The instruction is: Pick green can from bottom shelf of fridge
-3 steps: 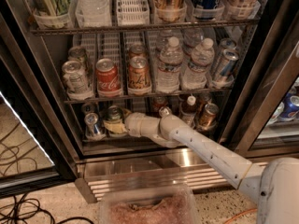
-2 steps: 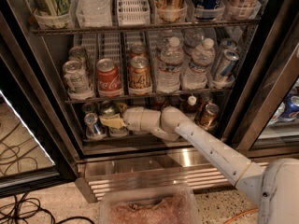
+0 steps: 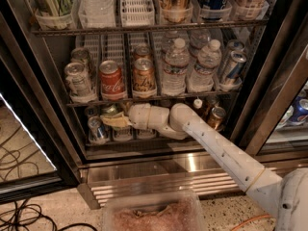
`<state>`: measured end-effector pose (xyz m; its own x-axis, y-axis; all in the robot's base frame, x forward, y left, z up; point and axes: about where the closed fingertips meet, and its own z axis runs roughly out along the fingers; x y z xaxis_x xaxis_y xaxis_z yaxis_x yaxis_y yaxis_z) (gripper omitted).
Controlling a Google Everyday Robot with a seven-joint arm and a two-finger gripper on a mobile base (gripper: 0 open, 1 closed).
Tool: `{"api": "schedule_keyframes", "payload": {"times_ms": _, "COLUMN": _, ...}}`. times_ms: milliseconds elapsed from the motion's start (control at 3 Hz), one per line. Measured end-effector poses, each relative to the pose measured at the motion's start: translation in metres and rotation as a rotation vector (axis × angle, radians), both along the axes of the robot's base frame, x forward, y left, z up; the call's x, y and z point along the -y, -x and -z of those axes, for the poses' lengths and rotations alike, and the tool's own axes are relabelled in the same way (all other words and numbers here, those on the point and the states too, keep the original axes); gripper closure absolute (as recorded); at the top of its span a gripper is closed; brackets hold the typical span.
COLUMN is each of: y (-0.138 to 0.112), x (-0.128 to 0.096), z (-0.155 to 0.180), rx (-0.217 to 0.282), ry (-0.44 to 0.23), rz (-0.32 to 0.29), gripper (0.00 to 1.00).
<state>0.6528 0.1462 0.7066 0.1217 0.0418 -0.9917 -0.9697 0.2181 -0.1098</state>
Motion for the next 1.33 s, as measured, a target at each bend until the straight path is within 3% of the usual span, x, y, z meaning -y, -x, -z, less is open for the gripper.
{"api": "schedule_keyframes", "payload": {"times_ms": 667, "y": 0.036, "x": 0.031, "z": 0.038, "rx": -0.038, "ry": 0.271, "rz": 0.027, "gripper": 1.0}}
{"api": "schedule_keyframes", "payload": {"times_ms": 1000, "y": 0.051, "x": 0.045, "z": 0.049, "rx": -0.068, "ry": 0.362, "rz": 0.037, "gripper": 1.0}}
{"api": "schedule_keyframes", "payload": {"times_ms": 1333, "y": 0.064, "x": 0.064, "z": 0.048, "rx": -0.105, "ry": 0.362, "rz": 0.042, "gripper": 1.0}}
